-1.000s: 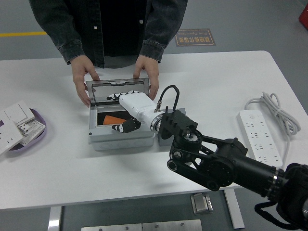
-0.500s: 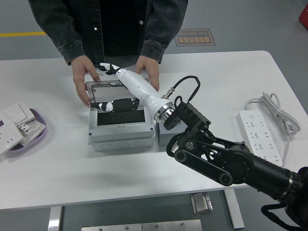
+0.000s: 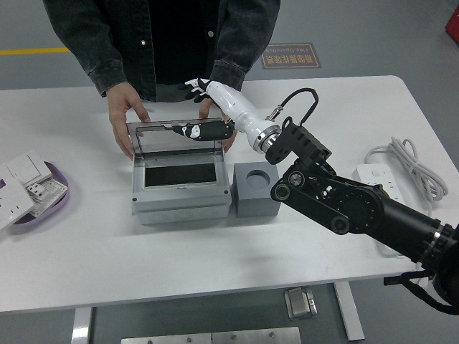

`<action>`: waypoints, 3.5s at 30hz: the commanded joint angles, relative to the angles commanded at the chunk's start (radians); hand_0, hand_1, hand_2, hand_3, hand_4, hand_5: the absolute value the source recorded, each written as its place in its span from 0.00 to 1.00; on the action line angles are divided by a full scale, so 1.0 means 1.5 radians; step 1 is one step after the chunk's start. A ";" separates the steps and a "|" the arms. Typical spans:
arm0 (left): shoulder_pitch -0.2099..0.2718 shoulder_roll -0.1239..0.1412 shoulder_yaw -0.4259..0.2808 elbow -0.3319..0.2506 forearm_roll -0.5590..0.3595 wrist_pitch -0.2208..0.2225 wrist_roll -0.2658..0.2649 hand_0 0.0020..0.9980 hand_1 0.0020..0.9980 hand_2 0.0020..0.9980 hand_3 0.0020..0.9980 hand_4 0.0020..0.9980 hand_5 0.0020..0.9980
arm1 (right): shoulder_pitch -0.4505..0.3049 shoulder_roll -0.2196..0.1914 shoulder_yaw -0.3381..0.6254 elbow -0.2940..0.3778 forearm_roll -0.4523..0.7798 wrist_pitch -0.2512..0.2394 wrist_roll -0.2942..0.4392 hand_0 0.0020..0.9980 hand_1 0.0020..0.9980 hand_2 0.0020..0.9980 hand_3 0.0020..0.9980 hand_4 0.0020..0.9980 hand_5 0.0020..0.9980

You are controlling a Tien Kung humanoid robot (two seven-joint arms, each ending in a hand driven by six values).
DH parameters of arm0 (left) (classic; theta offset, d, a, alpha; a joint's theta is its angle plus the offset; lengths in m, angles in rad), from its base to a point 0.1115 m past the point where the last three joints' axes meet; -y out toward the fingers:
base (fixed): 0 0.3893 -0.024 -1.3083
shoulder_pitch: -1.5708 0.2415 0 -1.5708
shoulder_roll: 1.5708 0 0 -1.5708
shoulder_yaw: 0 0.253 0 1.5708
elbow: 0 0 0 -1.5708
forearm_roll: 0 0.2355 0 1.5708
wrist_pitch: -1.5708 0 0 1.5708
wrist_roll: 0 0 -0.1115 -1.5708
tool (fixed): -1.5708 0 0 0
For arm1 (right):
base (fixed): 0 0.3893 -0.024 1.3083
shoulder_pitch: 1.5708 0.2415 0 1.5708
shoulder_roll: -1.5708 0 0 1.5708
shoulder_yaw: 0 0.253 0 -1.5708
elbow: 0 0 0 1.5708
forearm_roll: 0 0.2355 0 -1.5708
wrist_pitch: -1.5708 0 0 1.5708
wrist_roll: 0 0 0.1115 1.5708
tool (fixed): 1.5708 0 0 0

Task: Pick up the cylinder from the cube,place it in the box,flap close box

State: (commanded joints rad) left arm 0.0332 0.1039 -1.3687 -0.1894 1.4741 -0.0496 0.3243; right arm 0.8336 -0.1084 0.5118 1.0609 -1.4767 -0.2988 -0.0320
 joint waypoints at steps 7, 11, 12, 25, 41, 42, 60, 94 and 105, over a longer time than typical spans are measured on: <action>0.000 -0.002 0.000 0.000 0.001 0.000 0.001 0.60 0.61 0.56 0.59 0.66 0.21 | -0.004 -0.008 -0.024 -0.003 -0.009 0.009 0.007 0.72 0.66 0.68 0.77 0.85 0.31; 0.001 -0.002 0.000 0.000 -0.001 0.000 0.000 0.60 0.61 0.56 0.59 0.66 0.21 | -0.010 -0.023 -0.028 0.036 -0.043 0.011 -0.005 0.72 0.66 0.68 0.77 0.84 0.31; 0.001 -0.002 0.000 0.000 0.000 0.001 0.000 0.60 0.61 0.56 0.59 0.66 0.21 | -0.012 -0.026 -0.028 0.049 -0.058 0.012 -0.010 0.72 0.66 0.68 0.77 0.84 0.31; 0.003 -0.004 0.009 0.002 -0.012 0.001 -0.004 0.60 0.61 0.56 0.59 0.66 0.21 | -0.068 -0.043 -0.065 0.145 -0.151 0.038 -0.063 0.69 0.65 0.67 0.77 0.81 0.29; 0.010 -0.005 0.011 0.001 -0.022 0.005 -0.002 0.60 0.61 0.56 0.59 0.66 0.21 | -0.193 -0.097 0.098 0.239 -0.106 0.007 -0.026 0.65 0.65 0.68 0.78 0.76 0.34; 0.010 -0.005 0.014 0.001 -0.025 0.006 -0.002 0.60 0.61 0.56 0.59 0.66 0.21 | -0.208 -0.099 0.118 0.253 -0.098 0.006 -0.018 0.65 0.65 0.68 0.78 0.76 0.34; 0.049 0.029 0.072 0.003 -0.119 0.024 -0.018 0.60 0.60 0.56 0.59 0.66 0.21 | -0.502 -0.025 0.466 0.285 -0.056 0.058 0.116 0.69 0.65 0.67 0.71 0.75 0.33; 0.073 0.038 0.097 0.006 -0.199 0.034 -0.049 0.60 0.61 0.56 0.59 0.66 0.20 | -0.544 -0.003 0.528 0.275 -0.207 -0.015 0.126 0.72 0.66 0.66 0.66 0.75 0.26; 0.080 0.005 0.118 0.006 -0.256 0.039 -0.056 0.60 0.60 0.56 0.59 0.66 0.20 | -0.551 -0.005 0.561 0.273 -0.069 0.004 0.192 0.73 0.65 0.66 0.67 0.74 0.25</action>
State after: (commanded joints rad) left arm 0.1525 0.1118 -1.1910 -0.1800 1.0895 0.0084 0.2407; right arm 0.0075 -0.1152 1.3535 1.4707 -1.5808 -0.2922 0.2554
